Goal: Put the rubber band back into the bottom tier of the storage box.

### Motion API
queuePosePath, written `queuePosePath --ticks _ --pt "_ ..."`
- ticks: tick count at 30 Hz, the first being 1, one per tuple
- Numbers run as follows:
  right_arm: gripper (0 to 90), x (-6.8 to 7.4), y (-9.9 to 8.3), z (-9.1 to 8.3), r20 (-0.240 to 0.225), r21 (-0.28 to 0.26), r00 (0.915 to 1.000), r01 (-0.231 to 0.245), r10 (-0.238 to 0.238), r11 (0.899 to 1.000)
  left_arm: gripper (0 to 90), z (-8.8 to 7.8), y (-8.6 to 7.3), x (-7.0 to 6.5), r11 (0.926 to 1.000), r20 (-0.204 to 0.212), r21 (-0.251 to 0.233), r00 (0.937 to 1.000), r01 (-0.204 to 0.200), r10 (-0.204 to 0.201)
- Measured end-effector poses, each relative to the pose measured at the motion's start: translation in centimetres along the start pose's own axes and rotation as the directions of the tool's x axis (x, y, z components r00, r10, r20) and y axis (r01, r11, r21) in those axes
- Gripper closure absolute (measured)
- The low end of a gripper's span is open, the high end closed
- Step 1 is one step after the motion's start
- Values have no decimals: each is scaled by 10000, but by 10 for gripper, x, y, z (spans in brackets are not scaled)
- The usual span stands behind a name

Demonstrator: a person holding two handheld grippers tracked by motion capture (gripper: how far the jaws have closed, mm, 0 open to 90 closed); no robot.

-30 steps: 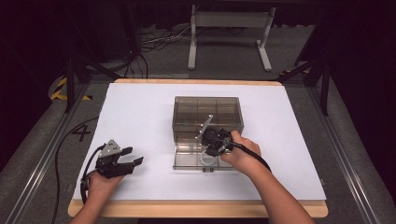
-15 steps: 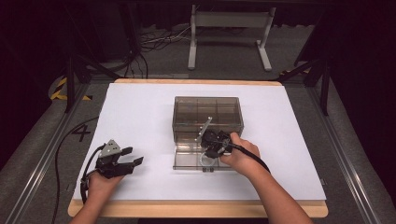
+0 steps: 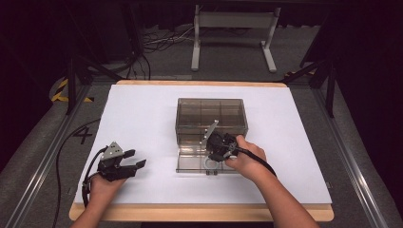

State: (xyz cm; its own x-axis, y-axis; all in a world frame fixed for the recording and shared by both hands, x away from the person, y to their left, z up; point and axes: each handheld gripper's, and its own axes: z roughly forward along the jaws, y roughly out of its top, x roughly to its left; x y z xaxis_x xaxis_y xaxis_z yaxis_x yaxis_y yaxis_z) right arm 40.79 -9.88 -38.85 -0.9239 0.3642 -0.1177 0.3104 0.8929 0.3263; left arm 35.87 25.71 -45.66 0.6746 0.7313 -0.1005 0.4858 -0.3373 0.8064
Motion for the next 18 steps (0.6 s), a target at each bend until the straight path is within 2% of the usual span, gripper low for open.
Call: queuePosePath --ticks 7,9,18 --pt "888 4 -1 -8 17 -441 9996 286 -286 9986 379 0 0 0 10000 65 20 10000 -3 3" --pt "900 5 -2 -11 -53 -565 9997 217 -220 9982 379 0 0 0 10000 68 21 10000 -8 8" --pt "900 11 -8 -22 -120 -1045 9991 388 -403 9938 379 0 0 0 10000 54 29 10000 -2 2"
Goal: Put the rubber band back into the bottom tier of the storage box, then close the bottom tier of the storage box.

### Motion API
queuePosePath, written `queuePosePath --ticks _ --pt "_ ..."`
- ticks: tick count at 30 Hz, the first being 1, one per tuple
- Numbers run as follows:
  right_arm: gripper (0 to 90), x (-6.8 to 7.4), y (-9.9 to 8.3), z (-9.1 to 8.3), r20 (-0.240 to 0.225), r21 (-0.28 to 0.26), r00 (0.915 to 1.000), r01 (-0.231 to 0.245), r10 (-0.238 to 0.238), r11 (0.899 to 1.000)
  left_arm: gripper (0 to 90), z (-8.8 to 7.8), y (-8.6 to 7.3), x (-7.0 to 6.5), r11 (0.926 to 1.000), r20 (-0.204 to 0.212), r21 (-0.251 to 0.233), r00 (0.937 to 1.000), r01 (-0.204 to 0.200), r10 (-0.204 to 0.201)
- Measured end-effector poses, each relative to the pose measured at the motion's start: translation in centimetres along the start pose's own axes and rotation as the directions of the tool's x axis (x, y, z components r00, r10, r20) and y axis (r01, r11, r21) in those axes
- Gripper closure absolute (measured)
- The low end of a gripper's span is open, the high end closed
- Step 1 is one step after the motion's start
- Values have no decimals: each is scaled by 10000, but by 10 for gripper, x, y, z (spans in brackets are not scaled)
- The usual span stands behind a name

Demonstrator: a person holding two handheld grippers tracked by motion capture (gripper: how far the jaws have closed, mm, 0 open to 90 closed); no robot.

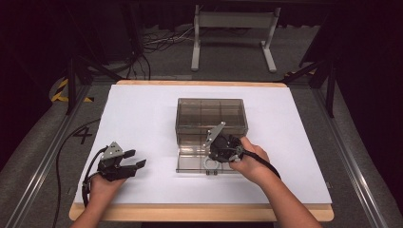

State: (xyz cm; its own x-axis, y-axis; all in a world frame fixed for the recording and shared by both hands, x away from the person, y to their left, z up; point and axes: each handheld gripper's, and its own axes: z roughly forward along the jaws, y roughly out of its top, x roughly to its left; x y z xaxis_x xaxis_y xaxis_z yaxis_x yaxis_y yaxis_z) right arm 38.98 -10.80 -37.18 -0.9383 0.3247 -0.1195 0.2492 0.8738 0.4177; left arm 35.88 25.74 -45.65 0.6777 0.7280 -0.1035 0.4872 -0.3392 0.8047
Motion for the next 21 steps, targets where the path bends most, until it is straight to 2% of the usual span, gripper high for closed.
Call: queuePosePath --ticks 5,13,14,19,21 --pt "900 4 -2 -4 -168 -142 9999 -19 16 9999 379 0 0 0 10000 -15 12 10000 1 -1" --pt "900 14 -4 -11 -399 -362 9989 214 -229 9991 379 0 0 0 10000 -33 20 10000 -12 12" --pt "900 16 -4 -11 -469 -300 9988 134 -148 9995 379 0 0 0 10000 -35 21 10000 -16 16" --pt "900 23 -6 -9 -637 -279 9973 355 -372 9990 379 0 0 0 10000 -35 9 10000 -10 10" --pt "900 25 -6 -9 -675 -204 9974 250 -264 9995 379 0 0 0 10000 -29 5 10000 3 -3"
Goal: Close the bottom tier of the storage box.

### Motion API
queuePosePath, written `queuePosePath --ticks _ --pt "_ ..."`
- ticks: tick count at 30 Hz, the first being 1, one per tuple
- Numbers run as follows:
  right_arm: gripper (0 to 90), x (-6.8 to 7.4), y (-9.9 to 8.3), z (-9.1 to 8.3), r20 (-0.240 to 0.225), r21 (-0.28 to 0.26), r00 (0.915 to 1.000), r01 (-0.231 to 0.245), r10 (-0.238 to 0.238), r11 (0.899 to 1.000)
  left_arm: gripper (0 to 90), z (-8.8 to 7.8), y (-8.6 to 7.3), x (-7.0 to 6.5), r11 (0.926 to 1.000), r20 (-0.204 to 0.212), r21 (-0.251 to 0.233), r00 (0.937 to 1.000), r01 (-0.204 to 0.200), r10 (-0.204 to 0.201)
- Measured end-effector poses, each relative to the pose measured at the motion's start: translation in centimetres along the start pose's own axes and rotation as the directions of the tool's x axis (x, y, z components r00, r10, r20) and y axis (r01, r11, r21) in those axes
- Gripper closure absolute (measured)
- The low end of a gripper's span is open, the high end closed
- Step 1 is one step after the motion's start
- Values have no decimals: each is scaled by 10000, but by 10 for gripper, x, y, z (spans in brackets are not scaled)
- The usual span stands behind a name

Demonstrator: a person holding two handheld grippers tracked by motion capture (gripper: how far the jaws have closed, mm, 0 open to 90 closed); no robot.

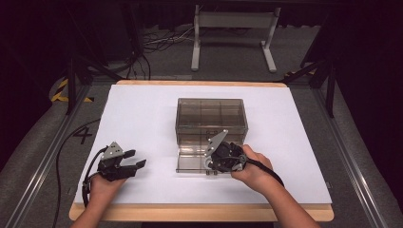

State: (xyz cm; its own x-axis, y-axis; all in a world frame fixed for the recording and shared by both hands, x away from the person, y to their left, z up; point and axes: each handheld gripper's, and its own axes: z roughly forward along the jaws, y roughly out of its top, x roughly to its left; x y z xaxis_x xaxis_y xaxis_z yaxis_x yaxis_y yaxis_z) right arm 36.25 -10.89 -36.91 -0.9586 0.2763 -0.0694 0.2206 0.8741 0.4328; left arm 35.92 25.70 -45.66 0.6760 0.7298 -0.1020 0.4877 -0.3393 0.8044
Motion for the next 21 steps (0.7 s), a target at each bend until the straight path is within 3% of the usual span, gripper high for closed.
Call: queuePosePath --ticks 10,11,13,21 --pt "900 9 -5 8 -395 308 9992 47 -35 9995 379 1 0 0 10000 -13 -22 10000 41 -41" --pt "900 8 -6 10 -410 212 9989 221 -212 9995 379 1 0 0 10000 -8 -21 10000 51 -51" --pt "900 11 -7 12 -543 468 9985 81 -55 9989 379 0 0 0 10000 -7 -18 10000 62 -62" --pt "900 16 -12 21 -765 745 9969 224 -167 9970 379 0 0 0 10000 -14 -15 10000 58 -58"
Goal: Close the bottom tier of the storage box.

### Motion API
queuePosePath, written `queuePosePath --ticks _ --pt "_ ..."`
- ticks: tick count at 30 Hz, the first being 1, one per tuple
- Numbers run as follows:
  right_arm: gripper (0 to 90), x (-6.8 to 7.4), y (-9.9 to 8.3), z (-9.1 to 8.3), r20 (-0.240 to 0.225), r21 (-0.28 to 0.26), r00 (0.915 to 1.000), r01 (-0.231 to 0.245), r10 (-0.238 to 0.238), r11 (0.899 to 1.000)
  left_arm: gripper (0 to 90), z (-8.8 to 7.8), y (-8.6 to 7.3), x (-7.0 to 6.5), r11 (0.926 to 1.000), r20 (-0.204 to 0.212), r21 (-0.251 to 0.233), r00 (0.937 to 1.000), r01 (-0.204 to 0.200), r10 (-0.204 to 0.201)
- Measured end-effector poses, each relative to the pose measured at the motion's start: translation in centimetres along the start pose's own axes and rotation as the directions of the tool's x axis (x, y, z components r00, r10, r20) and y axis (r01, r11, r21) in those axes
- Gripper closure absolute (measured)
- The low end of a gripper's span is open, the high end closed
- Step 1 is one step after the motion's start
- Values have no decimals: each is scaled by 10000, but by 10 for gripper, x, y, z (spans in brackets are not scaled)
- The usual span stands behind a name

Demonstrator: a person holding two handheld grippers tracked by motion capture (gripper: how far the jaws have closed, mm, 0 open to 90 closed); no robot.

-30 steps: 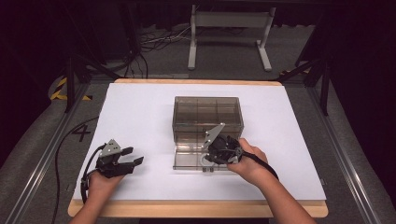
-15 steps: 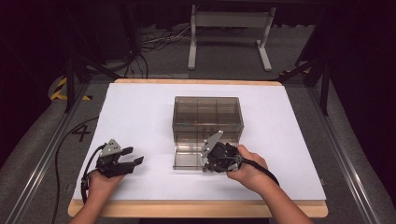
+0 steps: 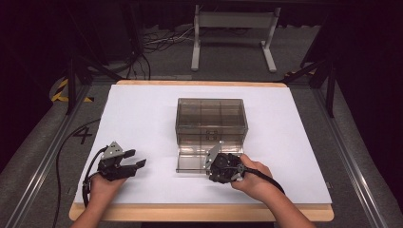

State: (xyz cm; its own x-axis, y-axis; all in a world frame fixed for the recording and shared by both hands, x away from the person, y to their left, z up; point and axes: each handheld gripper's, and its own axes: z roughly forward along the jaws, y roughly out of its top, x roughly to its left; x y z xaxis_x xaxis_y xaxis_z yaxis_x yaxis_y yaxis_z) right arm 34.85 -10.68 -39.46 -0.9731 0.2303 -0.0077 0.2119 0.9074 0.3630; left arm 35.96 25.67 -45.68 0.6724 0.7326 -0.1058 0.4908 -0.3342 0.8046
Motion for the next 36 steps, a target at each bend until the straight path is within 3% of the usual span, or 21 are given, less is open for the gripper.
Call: queuePosePath --ticks 14,31,36 --pt "900 4 -2 12 -198 433 9998 38 -29 9991 378 0 0 0 10000 3 -9 10000 6 -6" --pt "900 -5 -4 19 274 534 9993 -265 251 9982 378 0 0 0 10000 -1 -9 10000 1 -1" --pt "900 -6 -3 20 302 502 9994 -161 146 9986 378 0 0 0 10000 4 -16 10000 -6 6"
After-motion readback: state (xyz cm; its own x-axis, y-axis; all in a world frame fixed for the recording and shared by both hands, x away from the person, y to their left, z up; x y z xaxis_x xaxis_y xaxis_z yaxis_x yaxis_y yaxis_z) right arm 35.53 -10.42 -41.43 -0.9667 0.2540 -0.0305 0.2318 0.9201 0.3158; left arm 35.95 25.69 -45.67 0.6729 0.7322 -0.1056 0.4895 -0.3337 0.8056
